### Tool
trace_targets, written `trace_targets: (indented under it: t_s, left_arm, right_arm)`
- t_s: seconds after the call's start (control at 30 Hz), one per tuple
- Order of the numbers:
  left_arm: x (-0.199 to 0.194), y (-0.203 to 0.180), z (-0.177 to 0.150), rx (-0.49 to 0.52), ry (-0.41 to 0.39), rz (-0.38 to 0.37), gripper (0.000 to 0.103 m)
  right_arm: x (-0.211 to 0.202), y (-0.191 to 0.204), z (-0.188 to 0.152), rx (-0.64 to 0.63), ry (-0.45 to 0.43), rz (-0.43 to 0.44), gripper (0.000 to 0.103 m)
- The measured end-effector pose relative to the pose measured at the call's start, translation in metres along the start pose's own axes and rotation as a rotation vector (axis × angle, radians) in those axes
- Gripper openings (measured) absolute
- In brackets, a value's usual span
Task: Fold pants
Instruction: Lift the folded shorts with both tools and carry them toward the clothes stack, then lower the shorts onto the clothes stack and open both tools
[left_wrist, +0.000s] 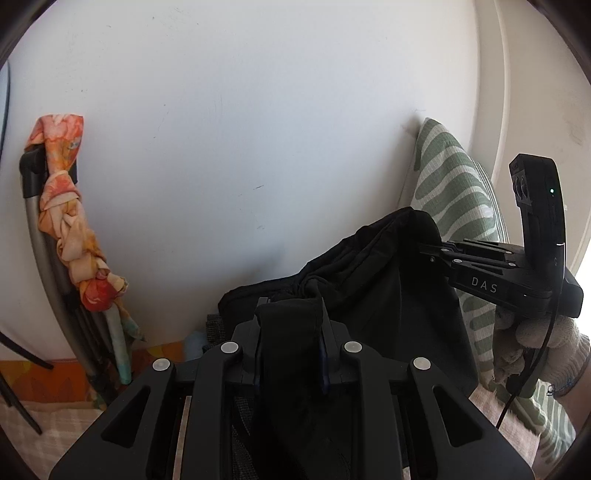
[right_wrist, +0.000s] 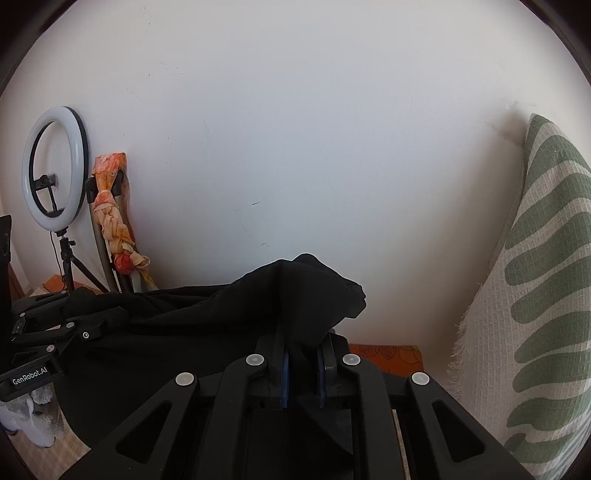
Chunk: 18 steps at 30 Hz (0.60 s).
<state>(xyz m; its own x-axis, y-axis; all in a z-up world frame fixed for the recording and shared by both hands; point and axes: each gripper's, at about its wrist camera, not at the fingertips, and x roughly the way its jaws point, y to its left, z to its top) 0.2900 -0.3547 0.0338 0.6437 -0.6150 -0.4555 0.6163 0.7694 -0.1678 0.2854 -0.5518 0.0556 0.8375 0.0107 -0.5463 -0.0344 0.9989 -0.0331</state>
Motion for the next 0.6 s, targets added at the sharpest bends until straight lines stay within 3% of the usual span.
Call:
trace_targets:
  t_s: [0.33,0.6]
  left_arm:
    - [0.049,0.029,0.003,-0.068,0.059,0.046,0.020]
    - [0.068,0.031,-0.003,-0.088,0.102,0.085,0.025]
  right_arm:
    - [0.065,-0.014,-0.010,0.036,0.101,0.049,0.010]
    - [0.083,-0.029,-0.017,0.107,0.157,-0.003,0.030]
